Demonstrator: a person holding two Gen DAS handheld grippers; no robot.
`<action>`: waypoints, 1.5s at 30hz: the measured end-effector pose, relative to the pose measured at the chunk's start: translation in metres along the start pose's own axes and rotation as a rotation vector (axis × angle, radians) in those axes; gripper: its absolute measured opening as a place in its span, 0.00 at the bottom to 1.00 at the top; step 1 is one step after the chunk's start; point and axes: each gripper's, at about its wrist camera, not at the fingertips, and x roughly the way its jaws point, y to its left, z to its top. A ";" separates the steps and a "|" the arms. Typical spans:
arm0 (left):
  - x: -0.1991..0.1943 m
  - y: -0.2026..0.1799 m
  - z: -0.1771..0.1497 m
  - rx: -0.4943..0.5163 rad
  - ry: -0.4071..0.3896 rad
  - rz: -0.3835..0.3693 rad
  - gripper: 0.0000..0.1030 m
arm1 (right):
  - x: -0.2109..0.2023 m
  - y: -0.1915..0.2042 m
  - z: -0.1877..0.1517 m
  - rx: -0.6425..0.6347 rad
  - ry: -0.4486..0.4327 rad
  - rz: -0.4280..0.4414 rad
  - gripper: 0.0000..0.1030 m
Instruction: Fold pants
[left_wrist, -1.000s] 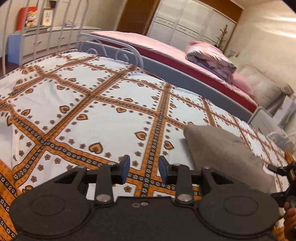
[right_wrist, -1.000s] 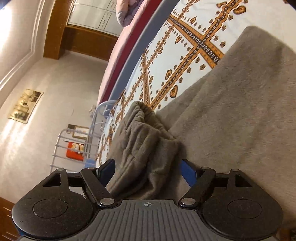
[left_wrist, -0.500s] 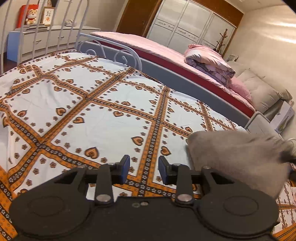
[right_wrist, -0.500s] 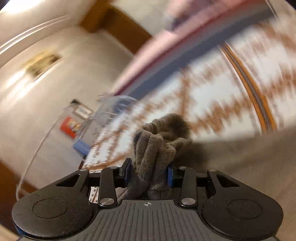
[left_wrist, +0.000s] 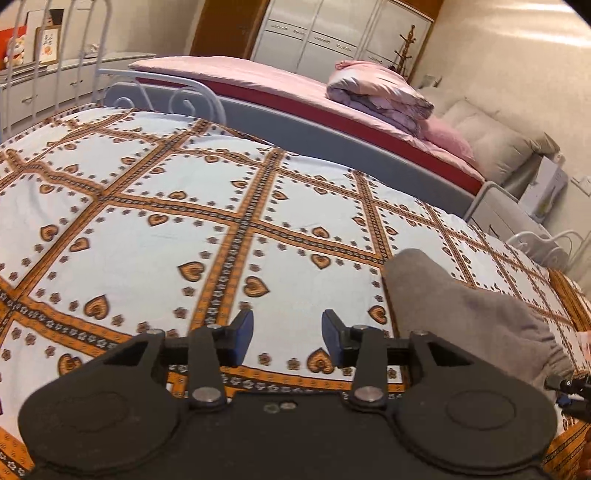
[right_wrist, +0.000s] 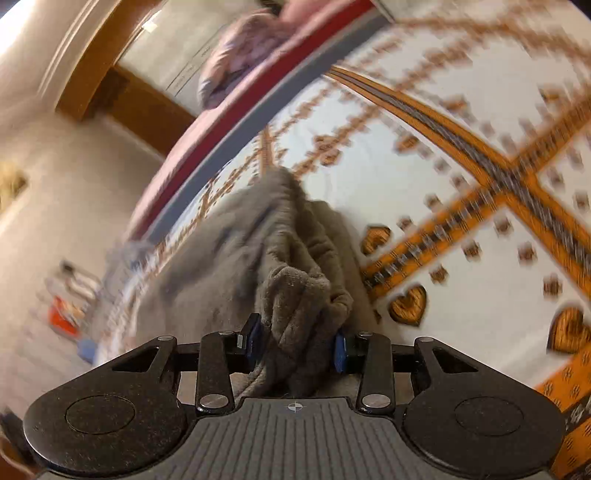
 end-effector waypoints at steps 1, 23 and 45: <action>0.001 -0.003 0.000 0.002 0.003 -0.003 0.32 | -0.001 0.005 0.000 -0.033 0.000 0.003 0.38; -0.017 -0.049 -0.017 0.114 -0.038 0.027 0.82 | -0.020 0.009 -0.009 -0.010 -0.039 -0.037 0.51; -0.051 -0.105 -0.139 0.070 -0.094 0.094 0.55 | -0.057 0.017 -0.044 -0.035 -0.085 -0.010 0.52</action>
